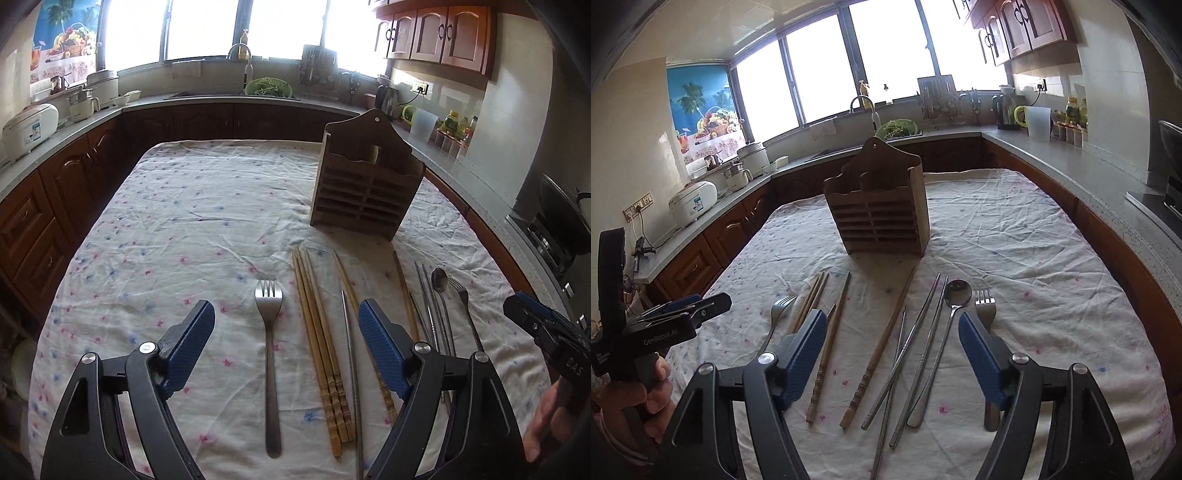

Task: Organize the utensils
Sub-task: 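Grasp a wooden chopstick with the left tool while the right tool grasps another chopstick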

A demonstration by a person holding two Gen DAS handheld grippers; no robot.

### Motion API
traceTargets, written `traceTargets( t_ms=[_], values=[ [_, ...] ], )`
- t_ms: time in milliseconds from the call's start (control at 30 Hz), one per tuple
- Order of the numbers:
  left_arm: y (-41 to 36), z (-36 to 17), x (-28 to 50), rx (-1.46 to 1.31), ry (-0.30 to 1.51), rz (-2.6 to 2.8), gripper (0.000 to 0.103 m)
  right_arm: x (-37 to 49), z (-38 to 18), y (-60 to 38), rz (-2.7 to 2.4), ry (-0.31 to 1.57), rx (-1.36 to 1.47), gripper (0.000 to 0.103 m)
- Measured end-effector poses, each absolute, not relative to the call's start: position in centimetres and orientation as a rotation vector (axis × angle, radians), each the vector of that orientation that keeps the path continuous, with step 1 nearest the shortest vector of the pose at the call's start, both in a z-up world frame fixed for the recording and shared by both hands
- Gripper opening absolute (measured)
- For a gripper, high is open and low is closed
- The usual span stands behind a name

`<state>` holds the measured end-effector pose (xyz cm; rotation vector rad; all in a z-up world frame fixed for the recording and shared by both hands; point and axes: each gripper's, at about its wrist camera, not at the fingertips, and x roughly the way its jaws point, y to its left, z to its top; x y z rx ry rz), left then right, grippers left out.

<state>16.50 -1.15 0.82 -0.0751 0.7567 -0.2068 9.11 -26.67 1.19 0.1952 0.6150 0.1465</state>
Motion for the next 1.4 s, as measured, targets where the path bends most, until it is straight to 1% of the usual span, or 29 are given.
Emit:
traceTargets(
  t_ms=[100, 167, 233, 300, 367, 467, 500, 533, 600, 633, 667, 767, 833, 867, 933, 967, 1067, 1267, 1400],
  values=[
    [-2.0, 0.5, 18.7, -0.091, 0.805, -0.251, 0.067, 11.8, 0.7, -26.9, 0.154, 0.668, 0.223, 0.057],
    [-2.8, 0.2, 20.0, -0.097, 0.833, -0.282, 0.064, 13.4, 0.3, -27.0, 0.159, 0.697, 0.234, 0.053],
    [-3.9, -0.2, 21.5, -0.094, 0.868, -0.308, 0.061, 15.2, -0.2, -26.9, 0.164, 0.73, 0.248, 0.052],
    [-4.9, -0.7, 22.8, -0.089, 0.902, -0.331, 0.055, 16.9, -0.9, -26.9, 0.173, 0.76, 0.258, 0.048],
    [-5.8, -1.3, 24.2, -0.087, 0.936, -0.347, 0.053, 18.6, -1.5, -27.0, 0.173, 0.794, 0.264, 0.045],
    [-7.1, -2.4, 26.2, -0.081, 0.986, -0.371, 0.046, 21.2, -2.8, -26.6, 0.17, 0.851, 0.264, 0.041],
    [-7.6, -2.9, 26.8, -0.074, 1.002, -0.376, 0.041, 22.0, -3.3, -26.7, 0.173, 0.87, 0.269, 0.037],
    [-8.0, -3.3, 27.4, -0.068, 1.019, -0.38, 0.039, 22.7, -3.7, -26.6, 0.173, 0.886, 0.268, 0.036],
    [-8.7, -4.2, 28.6, -0.064, 1.043, -0.378, 0.03, 24.4, -4.5, -26.6, 0.172, 0.92, 0.271, 0.034],
    [-9.1, -4.5, 29.1, -0.061, 1.059, -0.384, 0.028, 25.1, -4.9, -26.6, 0.174, 0.936, 0.277, 0.033],
    [-9.4, -4.9, 29.6, -0.056, 1.071, -0.389, 0.024, 25.7, -5.3, -26.6, 0.174, 0.951, 0.279, 0.03],
    [-10.3, -5.6, 30.8, -0.05, 1.101, -0.403, 0.021, 27.2, -6.3, -26.6, 0.174, 0.984, 0.277, 0.026],
    [-11.0, -6.1, 31.5, -0.027, 1.123, -0.407, 0.018, 27.8, -6.8, -26.5, 0.175, 1.004, 0.264, 0.023],
    [-11.3, -6.4, 31.9, -0.015, 1.135, -0.407, 0.014, 28.0, -7.0, -26.4, 0.177, 1.012, 0.256, 0.021],
    [-11.8, -6.9, 32.3, 0.021, 1.148, -0.404, 0.011, 28.3, -7.0, -26.3, 0.184, 1.011, 0.237, 0.02],
    [-12.0, -7.0, 32.4, 0.047, 1.148, -0.403, 0.008, 28.4, -6.9, -26.3, 0.188, 1.014, 0.23, 0.018],
    [-12.4, -7.1, 32.6, 0.068, 1.15, -0.402, 0.008, 28.4, -6.9, -26.2, 0.19, 1.024, 0.187, 0.013],
    [-13.9, -7.1, 32.4, 0.119, 1.125, -0.375, 0.007, 28.5, -7.0, -24.5, 0.167, 1.012, 0.071, 0.011],
    [-13.8, -7.0, 32.4, 0.075, 1.135, -0.386, 0.006, 28.5, -6.9, -25.0, 0.189, 1.013, 0.131, 0.006]
  ],
)
